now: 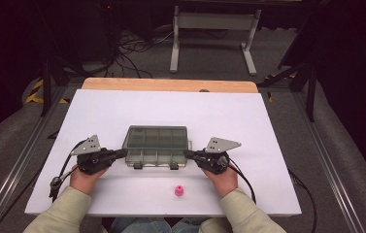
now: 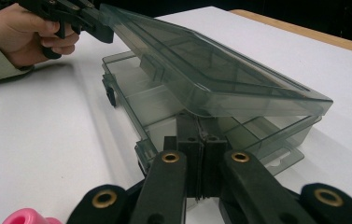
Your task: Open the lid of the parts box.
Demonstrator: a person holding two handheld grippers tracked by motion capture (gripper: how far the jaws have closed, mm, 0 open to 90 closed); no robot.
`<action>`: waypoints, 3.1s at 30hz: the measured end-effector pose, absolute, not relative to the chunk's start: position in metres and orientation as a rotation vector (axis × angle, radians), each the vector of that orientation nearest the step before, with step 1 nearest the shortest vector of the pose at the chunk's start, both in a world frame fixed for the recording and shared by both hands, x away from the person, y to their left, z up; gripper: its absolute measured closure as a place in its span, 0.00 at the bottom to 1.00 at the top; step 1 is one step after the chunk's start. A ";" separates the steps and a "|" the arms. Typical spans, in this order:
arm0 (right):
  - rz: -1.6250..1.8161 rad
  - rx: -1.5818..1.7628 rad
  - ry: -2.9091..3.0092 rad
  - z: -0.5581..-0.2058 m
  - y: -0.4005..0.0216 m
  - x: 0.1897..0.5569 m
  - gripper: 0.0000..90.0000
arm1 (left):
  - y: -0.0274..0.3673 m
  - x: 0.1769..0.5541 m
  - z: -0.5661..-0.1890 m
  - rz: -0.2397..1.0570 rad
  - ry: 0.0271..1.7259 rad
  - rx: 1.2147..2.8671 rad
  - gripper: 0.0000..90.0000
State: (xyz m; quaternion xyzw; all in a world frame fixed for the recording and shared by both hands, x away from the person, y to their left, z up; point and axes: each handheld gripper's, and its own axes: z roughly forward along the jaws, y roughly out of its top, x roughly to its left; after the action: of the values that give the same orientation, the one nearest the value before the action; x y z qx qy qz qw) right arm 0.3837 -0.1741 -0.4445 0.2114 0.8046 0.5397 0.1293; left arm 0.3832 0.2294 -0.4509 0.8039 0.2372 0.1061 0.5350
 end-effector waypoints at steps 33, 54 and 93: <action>1.284 0.661 2.385 -0.434 -0.157 0.403 0.20 | 0.231 0.383 -0.448 0.245 0.570 1.877 1.00; 1.275 0.657 2.349 -0.426 -0.151 0.412 0.19 | 0.231 0.382 -0.448 0.243 0.564 1.876 1.00; 1.374 0.621 2.328 -0.382 -0.152 0.448 0.35 | 0.237 0.356 -0.442 0.261 0.522 1.878 0.54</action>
State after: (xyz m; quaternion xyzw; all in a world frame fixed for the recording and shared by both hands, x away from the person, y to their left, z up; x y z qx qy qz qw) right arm 0.4481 -0.1522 -0.3819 0.2200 0.8251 0.4870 0.1832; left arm 0.3557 0.2374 -0.4416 0.7948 0.2211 0.1103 0.5543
